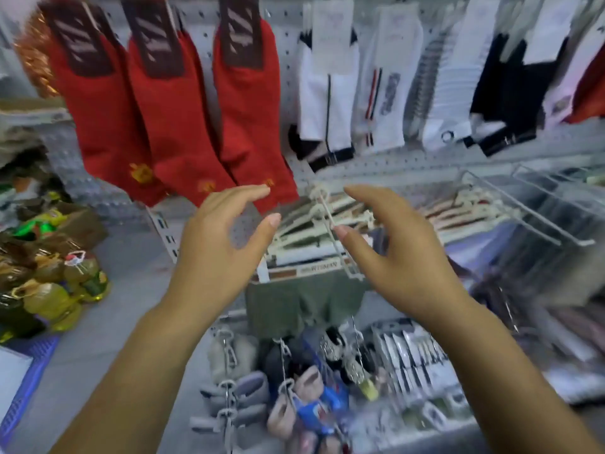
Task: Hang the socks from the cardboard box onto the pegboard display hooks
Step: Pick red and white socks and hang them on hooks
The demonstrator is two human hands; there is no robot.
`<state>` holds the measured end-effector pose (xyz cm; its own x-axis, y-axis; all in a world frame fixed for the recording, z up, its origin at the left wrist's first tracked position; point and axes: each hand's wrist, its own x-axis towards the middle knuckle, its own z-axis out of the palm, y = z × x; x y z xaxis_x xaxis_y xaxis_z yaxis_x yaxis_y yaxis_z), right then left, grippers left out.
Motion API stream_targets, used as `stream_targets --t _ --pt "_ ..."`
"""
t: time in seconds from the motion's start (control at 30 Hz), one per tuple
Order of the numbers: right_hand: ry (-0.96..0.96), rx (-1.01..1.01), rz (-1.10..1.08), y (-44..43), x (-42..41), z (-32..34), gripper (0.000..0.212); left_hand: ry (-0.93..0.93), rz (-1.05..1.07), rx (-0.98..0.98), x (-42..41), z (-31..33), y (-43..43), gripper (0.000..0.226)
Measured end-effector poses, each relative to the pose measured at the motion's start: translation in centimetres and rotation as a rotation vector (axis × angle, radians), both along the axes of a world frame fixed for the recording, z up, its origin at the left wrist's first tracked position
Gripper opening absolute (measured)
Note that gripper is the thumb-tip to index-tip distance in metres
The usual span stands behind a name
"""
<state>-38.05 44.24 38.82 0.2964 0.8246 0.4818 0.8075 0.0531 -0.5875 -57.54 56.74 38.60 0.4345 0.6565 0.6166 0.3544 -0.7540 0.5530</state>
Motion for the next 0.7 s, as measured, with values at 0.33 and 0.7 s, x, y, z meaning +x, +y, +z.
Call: stream_targets --t 0.33,0.7 --pt "0.180 -0.259 -0.198 -17.5 1.6 -14.4 0.050 0.212 -0.070 -0.317 2.7 -12.4 -13.2 0.037" --pt "0.371 -0.660 -0.403 -42.1 5.4 -23.3 0.064 0.612 -0.290 -0.474 11.1 -23.0 -34.1 0.049"
